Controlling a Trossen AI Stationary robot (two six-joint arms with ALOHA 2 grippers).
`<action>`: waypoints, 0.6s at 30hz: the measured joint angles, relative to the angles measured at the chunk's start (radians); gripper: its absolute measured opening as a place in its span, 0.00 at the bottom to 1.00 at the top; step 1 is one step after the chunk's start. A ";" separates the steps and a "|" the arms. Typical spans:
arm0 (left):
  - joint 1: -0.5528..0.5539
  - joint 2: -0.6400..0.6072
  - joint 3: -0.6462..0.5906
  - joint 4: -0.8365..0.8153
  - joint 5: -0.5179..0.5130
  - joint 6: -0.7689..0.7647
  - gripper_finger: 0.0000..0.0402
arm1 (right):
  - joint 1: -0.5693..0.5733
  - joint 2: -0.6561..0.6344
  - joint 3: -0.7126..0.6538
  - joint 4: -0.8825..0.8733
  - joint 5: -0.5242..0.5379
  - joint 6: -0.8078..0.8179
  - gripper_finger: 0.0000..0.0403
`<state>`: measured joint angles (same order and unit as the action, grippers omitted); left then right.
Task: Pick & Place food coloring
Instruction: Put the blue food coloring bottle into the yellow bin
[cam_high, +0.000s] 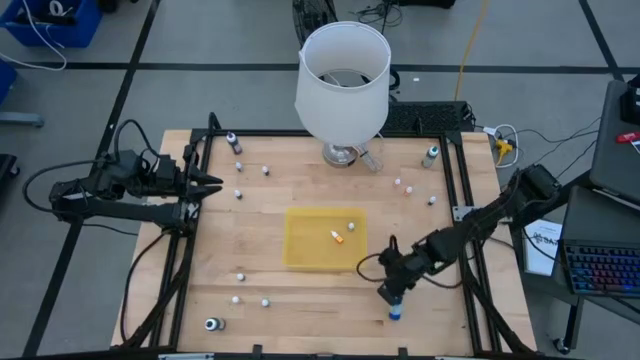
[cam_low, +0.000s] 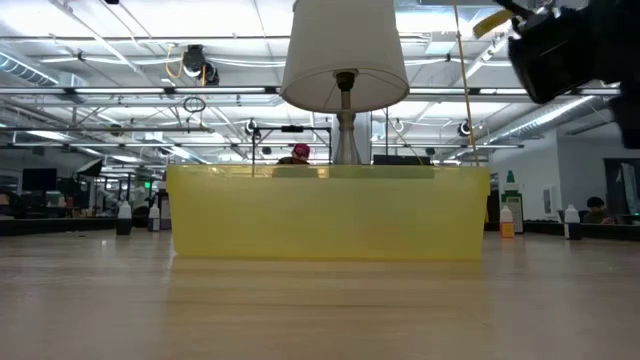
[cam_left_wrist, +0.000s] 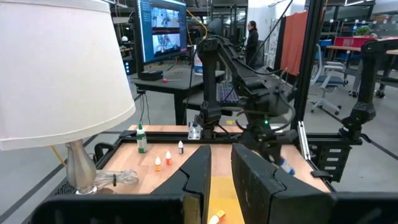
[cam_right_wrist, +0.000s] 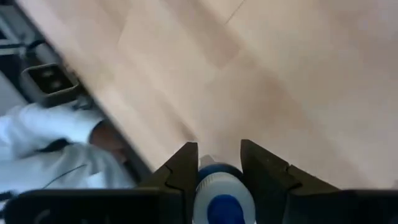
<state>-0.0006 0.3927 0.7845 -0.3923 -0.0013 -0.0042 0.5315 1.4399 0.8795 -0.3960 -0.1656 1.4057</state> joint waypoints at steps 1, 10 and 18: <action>0.000 0.000 0.000 0.000 0.000 0.000 0.17 | -0.008 -0.007 0.000 -0.016 0.016 -0.014 0.25; 0.000 0.000 0.000 0.000 0.000 0.000 0.17 | -0.058 -0.022 0.000 -0.071 0.094 -0.187 0.24; 0.000 0.000 0.000 0.000 0.000 0.000 0.17 | -0.075 -0.039 0.000 -0.058 0.200 -0.342 0.24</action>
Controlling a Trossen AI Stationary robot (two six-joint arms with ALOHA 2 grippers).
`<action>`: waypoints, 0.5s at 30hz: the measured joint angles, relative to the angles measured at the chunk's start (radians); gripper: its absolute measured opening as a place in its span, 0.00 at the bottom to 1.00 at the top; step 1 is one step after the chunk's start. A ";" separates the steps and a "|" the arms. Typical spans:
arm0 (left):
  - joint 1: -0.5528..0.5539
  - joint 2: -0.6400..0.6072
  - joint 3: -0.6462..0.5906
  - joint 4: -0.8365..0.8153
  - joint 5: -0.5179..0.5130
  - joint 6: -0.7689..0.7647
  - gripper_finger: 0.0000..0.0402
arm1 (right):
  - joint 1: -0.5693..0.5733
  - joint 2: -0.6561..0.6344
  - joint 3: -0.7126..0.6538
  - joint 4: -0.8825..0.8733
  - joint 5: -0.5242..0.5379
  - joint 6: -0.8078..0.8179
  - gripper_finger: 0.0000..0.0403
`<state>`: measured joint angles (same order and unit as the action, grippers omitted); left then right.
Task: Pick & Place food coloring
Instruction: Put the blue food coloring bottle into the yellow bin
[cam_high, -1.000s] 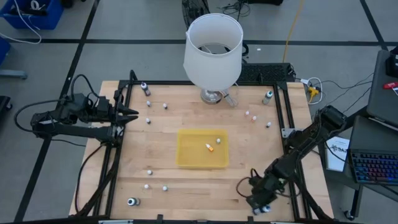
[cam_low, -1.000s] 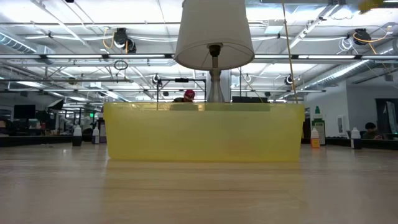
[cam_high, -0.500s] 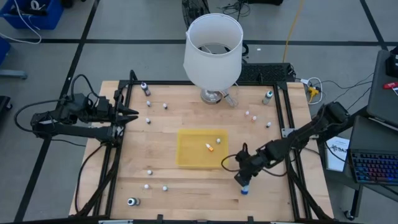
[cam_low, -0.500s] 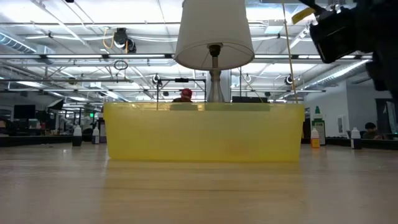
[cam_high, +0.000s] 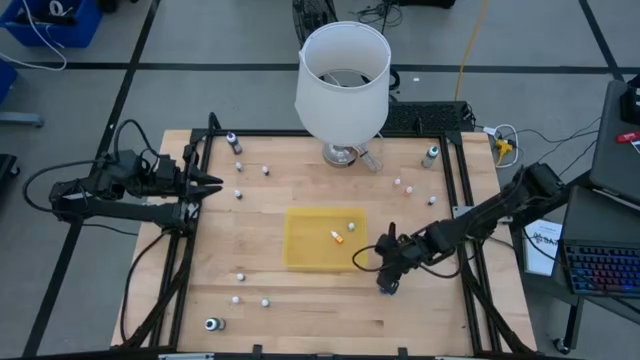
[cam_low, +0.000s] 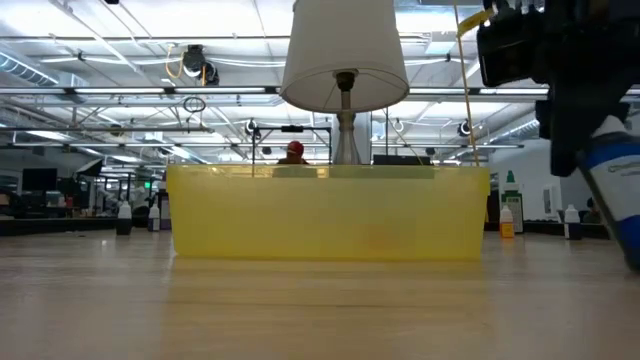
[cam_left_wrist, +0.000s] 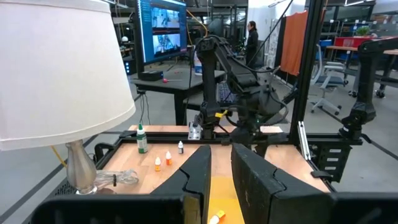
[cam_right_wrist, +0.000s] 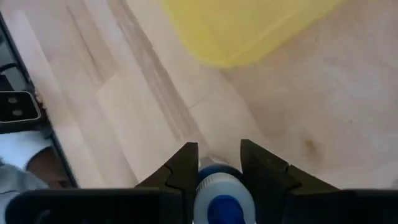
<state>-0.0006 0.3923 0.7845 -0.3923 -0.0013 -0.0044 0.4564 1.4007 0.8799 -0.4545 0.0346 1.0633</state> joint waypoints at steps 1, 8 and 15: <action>0.000 0.000 0.000 0.000 0.000 0.000 0.17 | 0.000 -0.007 0.000 -0.001 0.019 -0.015 0.24; 0.000 0.000 0.000 0.000 0.000 0.000 0.17 | -0.002 -0.124 0.000 0.005 0.129 -0.108 0.24; 0.000 0.000 0.000 0.000 0.000 0.000 0.17 | -0.051 -0.241 0.009 0.112 0.181 -0.298 0.24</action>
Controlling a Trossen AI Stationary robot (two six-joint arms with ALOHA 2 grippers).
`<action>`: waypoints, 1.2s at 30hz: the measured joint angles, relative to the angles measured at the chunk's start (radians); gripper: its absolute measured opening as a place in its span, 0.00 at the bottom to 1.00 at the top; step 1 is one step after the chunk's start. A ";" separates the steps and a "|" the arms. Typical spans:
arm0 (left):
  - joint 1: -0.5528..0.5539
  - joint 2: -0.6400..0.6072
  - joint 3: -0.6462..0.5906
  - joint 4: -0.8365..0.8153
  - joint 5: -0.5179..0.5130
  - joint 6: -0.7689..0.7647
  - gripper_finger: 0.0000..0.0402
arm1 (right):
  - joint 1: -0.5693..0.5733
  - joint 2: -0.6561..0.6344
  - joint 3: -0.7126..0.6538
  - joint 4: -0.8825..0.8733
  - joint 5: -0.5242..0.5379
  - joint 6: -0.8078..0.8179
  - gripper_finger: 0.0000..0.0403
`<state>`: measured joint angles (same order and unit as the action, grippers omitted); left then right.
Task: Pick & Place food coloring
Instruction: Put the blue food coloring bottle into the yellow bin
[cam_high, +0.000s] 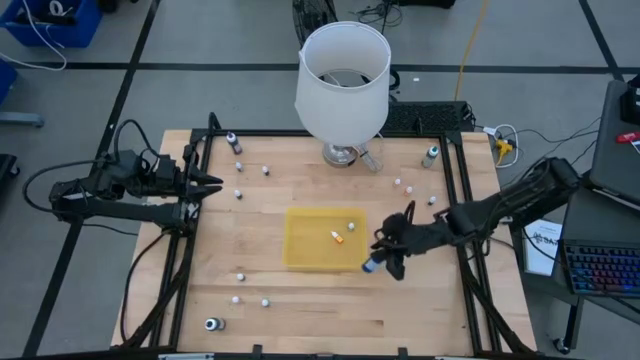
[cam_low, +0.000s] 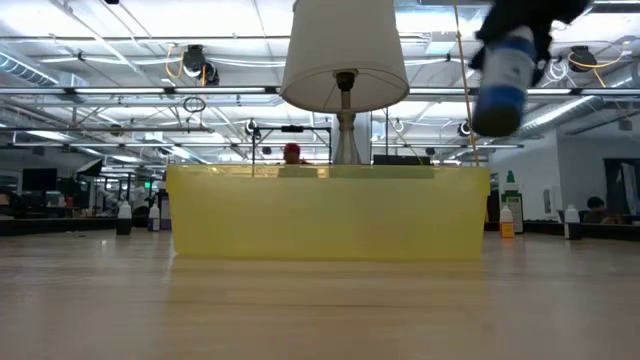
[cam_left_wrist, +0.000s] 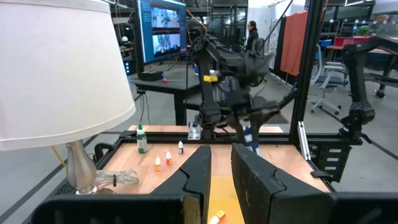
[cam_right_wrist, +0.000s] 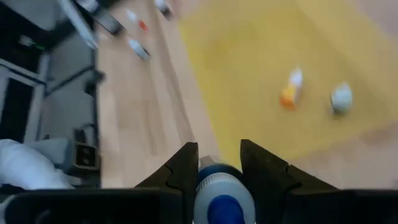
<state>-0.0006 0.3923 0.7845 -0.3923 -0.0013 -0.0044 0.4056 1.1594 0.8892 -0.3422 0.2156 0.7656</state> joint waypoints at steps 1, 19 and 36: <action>0.000 0.000 0.000 0.000 0.000 0.000 0.17 | -0.011 -0.005 0.011 0.005 -0.001 -0.042 0.24; 0.000 0.000 0.000 0.000 0.000 0.000 0.17 | -0.151 0.429 0.494 -0.241 -0.015 -0.589 0.24; 0.000 0.000 0.000 0.000 0.000 0.000 0.17 | -0.125 0.569 0.495 -0.329 -0.039 -0.518 0.24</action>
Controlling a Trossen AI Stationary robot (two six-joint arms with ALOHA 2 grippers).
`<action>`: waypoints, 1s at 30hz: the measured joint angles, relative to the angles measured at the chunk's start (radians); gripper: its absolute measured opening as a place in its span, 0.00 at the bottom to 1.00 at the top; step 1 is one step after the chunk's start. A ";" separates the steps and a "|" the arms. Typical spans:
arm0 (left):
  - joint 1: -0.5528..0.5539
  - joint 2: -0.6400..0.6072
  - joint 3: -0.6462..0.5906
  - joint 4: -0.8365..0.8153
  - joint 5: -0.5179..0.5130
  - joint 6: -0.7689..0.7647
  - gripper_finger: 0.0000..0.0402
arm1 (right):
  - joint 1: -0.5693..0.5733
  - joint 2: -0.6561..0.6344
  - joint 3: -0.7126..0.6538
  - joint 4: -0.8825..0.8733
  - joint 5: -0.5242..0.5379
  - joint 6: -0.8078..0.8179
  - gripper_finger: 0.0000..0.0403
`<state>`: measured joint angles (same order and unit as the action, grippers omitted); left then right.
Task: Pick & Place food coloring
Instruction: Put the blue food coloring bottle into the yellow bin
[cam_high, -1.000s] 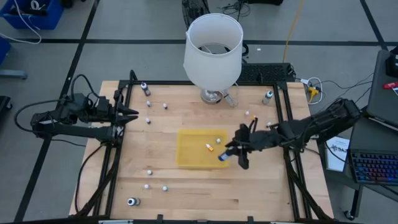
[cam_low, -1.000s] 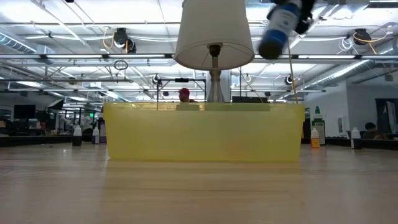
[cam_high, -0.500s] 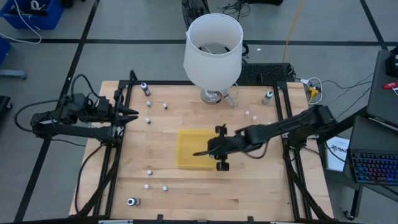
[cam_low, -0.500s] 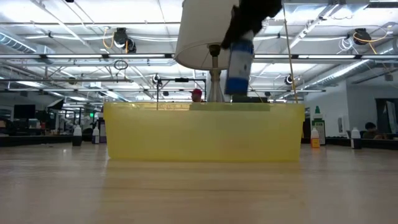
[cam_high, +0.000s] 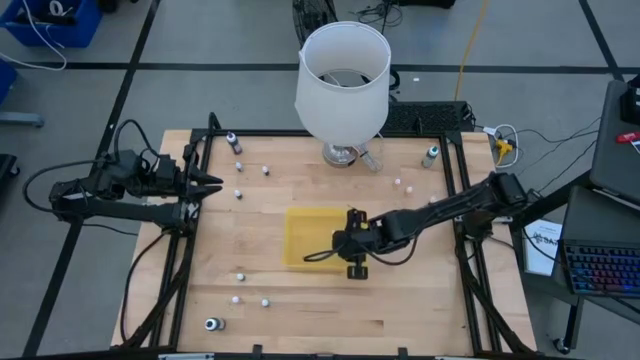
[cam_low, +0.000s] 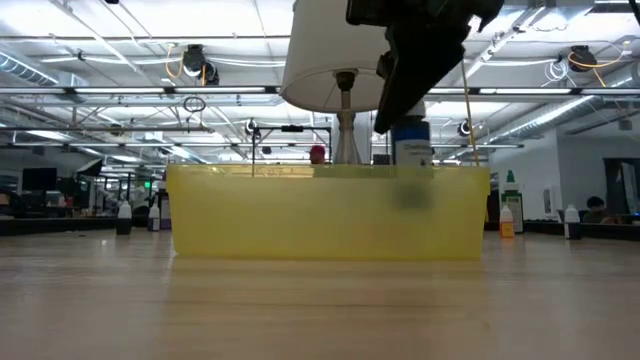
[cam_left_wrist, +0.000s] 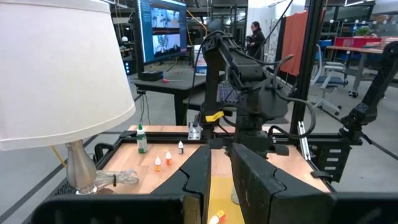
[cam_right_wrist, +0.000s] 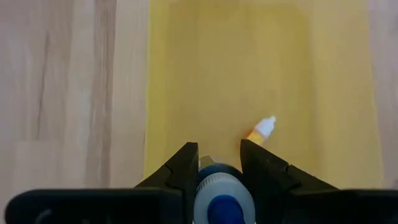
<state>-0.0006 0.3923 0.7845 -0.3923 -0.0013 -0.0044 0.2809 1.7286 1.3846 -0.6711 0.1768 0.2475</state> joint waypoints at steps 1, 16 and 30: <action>0.000 0.000 0.000 0.000 0.000 0.000 0.17 | 0.005 -0.001 0.000 -0.003 -0.012 0.009 0.24; 0.000 0.000 0.000 0.000 0.000 0.000 0.17 | 0.038 -0.001 -0.107 0.031 -0.051 0.130 0.24; 0.000 0.000 0.000 0.000 0.000 0.000 0.17 | 0.041 -0.013 -0.140 0.072 -0.080 0.167 0.39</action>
<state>-0.0006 0.3927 0.7849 -0.3923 -0.0017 -0.0044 0.3222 1.7158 1.2446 -0.5995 0.0970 0.4149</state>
